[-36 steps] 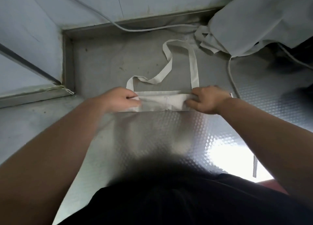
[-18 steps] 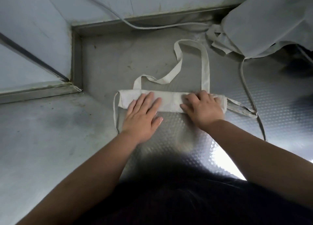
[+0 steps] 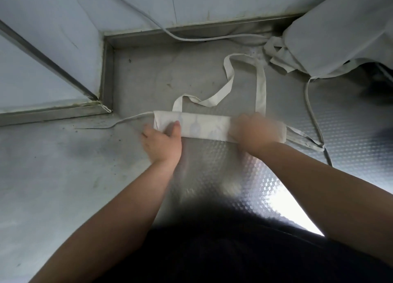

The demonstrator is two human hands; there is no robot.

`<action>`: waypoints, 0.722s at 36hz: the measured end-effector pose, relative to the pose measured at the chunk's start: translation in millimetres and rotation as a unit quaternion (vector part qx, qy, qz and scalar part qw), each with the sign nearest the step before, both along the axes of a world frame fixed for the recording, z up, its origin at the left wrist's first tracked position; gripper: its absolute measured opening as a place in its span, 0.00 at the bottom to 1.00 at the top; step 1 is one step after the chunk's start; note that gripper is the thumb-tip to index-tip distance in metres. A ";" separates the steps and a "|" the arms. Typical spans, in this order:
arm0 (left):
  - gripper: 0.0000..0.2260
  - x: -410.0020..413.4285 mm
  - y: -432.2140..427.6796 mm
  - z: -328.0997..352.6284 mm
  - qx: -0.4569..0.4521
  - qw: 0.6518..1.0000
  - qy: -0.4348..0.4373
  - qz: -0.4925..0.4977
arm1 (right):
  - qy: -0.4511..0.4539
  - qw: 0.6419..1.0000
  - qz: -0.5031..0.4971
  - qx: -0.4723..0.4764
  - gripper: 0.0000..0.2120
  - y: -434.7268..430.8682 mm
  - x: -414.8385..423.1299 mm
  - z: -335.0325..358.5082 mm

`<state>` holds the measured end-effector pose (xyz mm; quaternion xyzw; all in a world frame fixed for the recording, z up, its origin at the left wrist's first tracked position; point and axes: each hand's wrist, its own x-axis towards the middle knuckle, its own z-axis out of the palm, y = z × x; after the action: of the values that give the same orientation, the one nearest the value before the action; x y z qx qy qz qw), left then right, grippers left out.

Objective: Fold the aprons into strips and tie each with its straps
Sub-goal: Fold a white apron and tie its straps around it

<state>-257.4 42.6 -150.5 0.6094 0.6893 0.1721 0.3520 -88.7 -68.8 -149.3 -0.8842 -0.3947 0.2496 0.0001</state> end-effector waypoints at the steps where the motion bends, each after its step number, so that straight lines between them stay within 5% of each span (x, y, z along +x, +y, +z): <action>1: 0.33 11.0 1.3 2.2 -0.062 0.996 -0.022 0.066 | 0.001 1.000 0.001 -0.001 0.20 0.4 0.3 -0.3; 6: 0.38 34.4 18.9 -2.0 -0.169 0.959 -0.018 0.229 | 0.012 1.000 0.004 0.007 0.20 -0.7 1.5 -0.5; 10: 0.26 41.9 6.5 -12.8 -0.119 0.938 -0.227 0.235 | 0.024 1.000 0.006 0.010 0.20 -2.8 5.2 -1.8; 12: 0.19 38.5 -3.5 -11.0 -0.038 0.955 -0.247 0.162 | 0.025 1.000 0.011 0.013 0.20 -2.9 5.8 -2.4; 15: 0.11 28.9 -8.8 -19.9 0.145 0.979 -0.123 -0.070 | 0.018 1.000 0.017 0.016 0.20 -2.8 7.4 -3.2; 18: 0.09 22.9 -10.0 -25.8 0.240 0.935 -0.018 -0.259 | 0.012 1.000 0.020 0.019 0.20 -3.4 7.7 -4.0; 21: 0.13 22.2 -10.0 -34.3 0.352 0.851 0.056 -0.386 | 0.003 0.999 0.020 0.033 0.20 -4.0 5.6 -5.3; 26: 0.20 24.7 -12.7 -39.6 0.341 0.786 0.162 -0.490 | -0.011 0.996 -0.006 0.085 0.21 -17.0 -0.4 -7.8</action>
<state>-232.7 30.0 -190.1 0.9644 0.2419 0.0988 0.0416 -89.1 -85.8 -157.0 -0.8862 -0.4090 0.2052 0.0726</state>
